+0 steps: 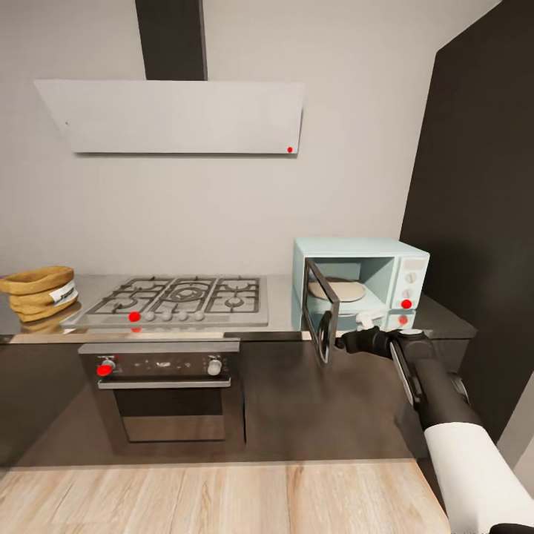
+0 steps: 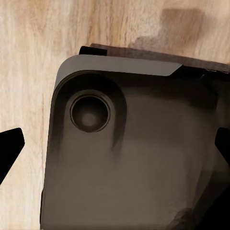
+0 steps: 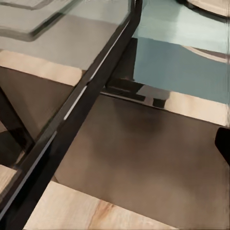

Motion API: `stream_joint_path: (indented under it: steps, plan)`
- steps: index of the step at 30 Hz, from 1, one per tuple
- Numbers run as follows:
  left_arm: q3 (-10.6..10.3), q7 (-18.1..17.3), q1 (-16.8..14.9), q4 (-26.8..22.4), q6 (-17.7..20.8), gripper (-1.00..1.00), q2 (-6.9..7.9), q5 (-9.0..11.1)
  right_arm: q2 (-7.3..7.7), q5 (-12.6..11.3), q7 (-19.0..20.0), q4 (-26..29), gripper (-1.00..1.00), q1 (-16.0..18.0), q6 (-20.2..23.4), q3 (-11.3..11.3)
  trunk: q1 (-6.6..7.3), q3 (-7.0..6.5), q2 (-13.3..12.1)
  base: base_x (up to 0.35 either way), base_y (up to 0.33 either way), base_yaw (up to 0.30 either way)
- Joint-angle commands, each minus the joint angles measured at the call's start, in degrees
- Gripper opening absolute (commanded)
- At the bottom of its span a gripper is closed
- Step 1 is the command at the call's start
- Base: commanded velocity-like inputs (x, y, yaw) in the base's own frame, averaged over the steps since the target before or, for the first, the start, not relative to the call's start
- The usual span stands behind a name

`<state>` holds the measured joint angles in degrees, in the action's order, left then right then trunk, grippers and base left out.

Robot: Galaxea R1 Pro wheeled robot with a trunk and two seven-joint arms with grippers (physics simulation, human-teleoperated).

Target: In the kitchen, take the popcorn bag from the countertop, put it into the microwave, and heat it until the popcorn is cooked so the cooked popcorn ends up inside the bag.

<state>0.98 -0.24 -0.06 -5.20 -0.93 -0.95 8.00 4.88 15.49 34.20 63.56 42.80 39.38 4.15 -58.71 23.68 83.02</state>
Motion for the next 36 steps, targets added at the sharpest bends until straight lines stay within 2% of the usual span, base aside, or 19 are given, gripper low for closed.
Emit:
stream_joint_path:
  steps: [1,3,5,9,10,12,13,14,15,17,20,23,25,26,27,29,30,33,36]
  plan:
    - [0.06,0.01,-0.03,0.01,-0.12,1.00,-0.01,0.44,-0.07,-0.88,-0.84,0.07,1.00,0.00,0.60,1.34,0.00,0.07,0.03,0.000,0.000,0.000]
    - [0.07,0.04,-0.03,0.01,-0.13,1.00,-0.01,0.44,-0.04,-0.80,-2.38,-0.25,1.00,0.00,0.55,2.49,0.00,0.07,0.03,0.000,0.000,0.000]
    - [0.07,0.06,-0.03,0.01,-0.10,1.00,-0.01,0.49,0.35,-0.94,-5.57,-1.84,1.00,0.00,0.57,3.21,0.00,0.07,0.03,0.000,0.000,0.000]
    - [0.07,0.06,-0.03,0.01,-0.08,1.00,-0.01,0.52,3.72,-0.99,-8.04,-5.83,1.00,0.00,0.53,3.40,0.00,0.07,0.03,0.000,0.000,0.000]
    - [0.07,0.06,-0.03,0.01,-0.05,1.00,-0.01,0.52,4.94,-1.01,-8.42,-9.94,1.00,0.00,0.48,3.50,0.00,0.07,0.03,0.000,0.000,0.000]
    - [0.07,0.06,-0.03,0.01,-0.05,1.00,-0.01,0.53,5.59,-0.99,-9.03,-14.68,1.00,0.00,0.03,3.55,0.00,0.07,0.03,0.000,0.000,0.000]
    - [0.07,0.06,-0.03,0.01,-0.04,1.00,-0.01,0.53,5.89,-1.04,-10.21,-21.15,1.00,0.00,-2.06,3.57,0.00,0.07,0.03,0.000,0.000,0.000]
    - [0.07,0.06,-0.03,0.01,-0.06,1.00,-0.01,0.53,5.97,-1.05,-10.89,-25.03,1.00,0.00,-3.95,3.57,0.00,0.07,0.03,0.000,0.000,0.000]
    - [0.07,0.06,-0.03,0.01,-0.05,1.00,-0.01,0.53,6.07,-1.03,-11.83,-31.64,1.00,0.00,-8.10,3.60,0.00,0.07,0.03,0.000,0.000,0.000]
    - [0.07,0.06,-0.03,0.01,-0.05,1.00,-0.01,0.53,6.14,-1.00,-12.89,-40.04,1.00,0.00,-14.21,3.60,0.00,0.07,0.03,0.000,0.000,0.000]
    - [0.07,0.06,-0.03,0.01,-0.04,1.00,-0.01,0.53,6.11,-0.99,-16.72,-55.52,1.00,0.00,-23.81,3.52,0.00,0.07,0.03,0.000,0.000,0.000]
    - [0.07,0.06,-0.03,0.01,-0.07,1.00,0.09,0.57,5.84,-1.17,-19.92,-63.39,1.00,-0.24,-32.07,3.46,0.00,0.07,0.03,0.000,0.000,0.000]
    - [0.07,0.06,-0.03,0.01,-0.05,1.00,0.04,0.60,5.43,-1.22,-21.21,-64.80,1.00,-3.85,-35.73,3.42,0.00,0.07,0.03,0.000,0.000,0.000]
    - [0.07,0.06,-0.03,0.01,-0.05,1.00,0.01,0.61,5.23,-1.17,-21.54,-65.14,1.00,-7.23,-36.77,3.38,0.00,0.07,0.03,0.000,0.000,0.000]
    - [0.11,0.06,-0.03,0.01,-0.04,1.00,0.00,0.61,5.13,-1.12,-21.74,-65.31,1.00,-10.43,-37.32,3.35,0.00,0.07,0.03,0.000,0.000,0.000]
    - [0.14,0.06,-0.03,0.01,-0.05,1.00,-0.01,0.61,5.08,-1.08,-21.88,-65.40,1.00,-13.92,-37.87,3.33,0.00,0.07,0.03,0.000,0.000,0.000]
    - [0.15,0.06,-0.03,0.01,-0.05,1.00,-0.01,0.60,5.03,-1.23,-22.28,-65.45,1.00,-16.92,-38.92,3.34,0.00,0.07,0.03,0.000,0.000,0.000]
    - [0.16,0.04,-0.03,0.03,-0.04,1.00,-0.01,0.55,4.92,-1.54,-25.66,-65.48,1.00,-21.11,-41.05,3.44,0.00,0.07,0.03,0.000,0.000,0.000]
    - [0.13,0.00,-0.03,0.03,-0.04,1.00,-0.01,0.53,4.01,-1.93,-28.51,-65.49,1.00,-24.93,-42.66,3.55,0.00,0.07,0.03,0.000,0.000,0.000]
